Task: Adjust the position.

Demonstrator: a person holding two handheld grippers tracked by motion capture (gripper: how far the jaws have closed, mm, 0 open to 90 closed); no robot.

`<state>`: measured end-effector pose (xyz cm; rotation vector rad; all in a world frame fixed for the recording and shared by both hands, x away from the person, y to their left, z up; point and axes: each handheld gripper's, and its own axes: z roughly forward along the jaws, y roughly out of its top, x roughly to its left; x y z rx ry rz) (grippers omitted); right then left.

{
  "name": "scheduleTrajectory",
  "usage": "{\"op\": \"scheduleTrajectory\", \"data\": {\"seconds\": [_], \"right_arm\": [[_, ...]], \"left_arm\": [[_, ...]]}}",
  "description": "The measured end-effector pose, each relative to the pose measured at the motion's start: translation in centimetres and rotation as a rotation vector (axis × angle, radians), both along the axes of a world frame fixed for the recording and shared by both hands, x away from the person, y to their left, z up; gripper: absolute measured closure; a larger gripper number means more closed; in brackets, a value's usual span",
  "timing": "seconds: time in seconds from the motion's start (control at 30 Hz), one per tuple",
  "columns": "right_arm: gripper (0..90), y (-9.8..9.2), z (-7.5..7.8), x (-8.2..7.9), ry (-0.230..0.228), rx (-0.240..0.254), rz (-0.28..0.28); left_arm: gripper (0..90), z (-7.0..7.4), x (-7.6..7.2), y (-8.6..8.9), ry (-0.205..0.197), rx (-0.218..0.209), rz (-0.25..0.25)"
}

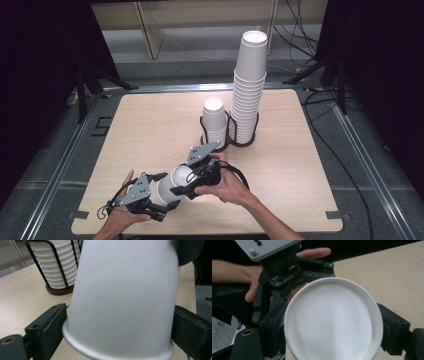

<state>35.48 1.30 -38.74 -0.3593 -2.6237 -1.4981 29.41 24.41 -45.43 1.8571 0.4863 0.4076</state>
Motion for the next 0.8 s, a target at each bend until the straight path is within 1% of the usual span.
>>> {"op": "scheduleTrajectory", "data": {"seconds": [0.03, 0.1, 0.13, 0.17, 0.2, 0.23, 0.27, 0.33, 0.37, 0.4, 0.43, 0.47, 0.5, 0.53, 0.57, 0.6, 0.63, 0.67, 0.7, 0.73, 0.77, 0.8], "right_arm": [[23.2, -0.2, 0.0, 0.3, -0.018, 0.02, 0.012], [23.2, -0.4, 0.1, 0.5, 0.001, 0.05, 0.003], [23.3, -0.5, 0.0, 0.6, 0.012, 0.067, 0.0], [23.3, -0.7, 0.0, 0.7, 0.024, 0.074, -0.004], [23.3, -0.7, 0.0, 0.8, 0.028, 0.083, -0.005], [23.3, -0.8, 0.1, 0.7, 0.04, 0.08, -0.006], [23.3, -0.8, 0.1, 0.8, 0.041, 0.084, -0.008], [23.4, -0.9, 0.1, 0.9, 0.025, 0.092, -0.013], [23.4, -1.1, 0.2, 0.8, 0.049, 0.082, -0.028], [23.4, -1.2, 0.3, 0.9, 0.041, 0.092, -0.021], [23.4, -1.3, 0.3, 0.9, 0.051, 0.097, -0.033], [23.4, -1.5, 0.4, 1.0, 0.061, 0.104, -0.039], [23.4, -1.7, 0.4, 1.3, 0.033, 0.12, -0.039], [23.5, -1.9, 0.6, 1.4, 0.042, 0.132, -0.045], [23.5, -2.1, 0.6, 1.5, 0.039, 0.144, -0.049], [23.5, -2.3, 0.7, 1.6, 0.039, 0.157, -0.056], [23.5, -2.4, 0.8, 1.6, 0.052, 0.171, -0.058], [23.5, -2.6, 0.9, 1.6, 0.082, 0.18, -0.07], [23.5, -2.7, 0.8, 1.7, 0.064, 0.194, -0.062], [23.5, -2.7, 0.9, 1.7, 0.066, 0.209, -0.059], [23.5, -2.9, 1.0, 1.7, 0.074, 0.207, -0.058], [23.5, -2.9, 1.0, 1.7, 0.074, 0.207, -0.058]], "left_arm": [[6.6, 0.1, -0.1, 0.1, 0.007, -0.004, 0.006], [6.6, 0.1, 0.1, 0.0, 0.014, -0.053, 0.003], [6.5, 0.2, 0.1, 0.1, 0.018, -0.05, 0.008], [6.4, 0.2, 0.1, 0.1, 0.029, -0.058, 0.011], [6.5, 0.2, 0.1, 0.1, 0.03, -0.073, 0.009], [6.5, 0.1, 0.2, 0.1, 0.028, -0.079, 0.007], [6.4, 0.2, 0.2, 0.1, 0.033, -0.072, 0.012], [6.2, 0.2, 0.2, 0.2, 0.038, -0.079, 0.018], [6.2, 0.1, 0.2, 0.2, 0.038, -0.1, 0.018], [6.2, 0.2, 0.2, 0.3, 0.039, -0.088, 0.026], [6.0, 0.1, 0.3, 0.3, 0.038, -0.112, 0.022], [6.3, 0.3, 0.3, 0.6, 0.04, -0.097, 0.033], [7.8, 0.2, 0.3, 0.6, 0.045, -0.124, 0.034], [9.8, 0.3, 0.4, 0.7, 0.053, -0.136, 0.029], [12.6, 0.4, 0.3, 0.8, 0.052, -0.14, 0.029], [14.7, 0.3, 0.4, 0.8, 0.046, -0.166, 0.025], [14.1, 0.4, 0.3, 0.9, 0.042, -0.163, 0.027], [13.8, 0.5, 0.3, 0.9, 0.044, -0.163, 0.029], [14.0, 0.5, 0.3, 0.8, 0.044, -0.165, 0.031], [13.3, 0.4, 0.4, 0.7, 0.041, -0.179, 0.03], [9.6, 0.5, 0.4, 0.8, 0.042, -0.158, 0.042], [9.6, 0.3, 0.5, 0.6, 0.031, -0.18, 0.04]]}}
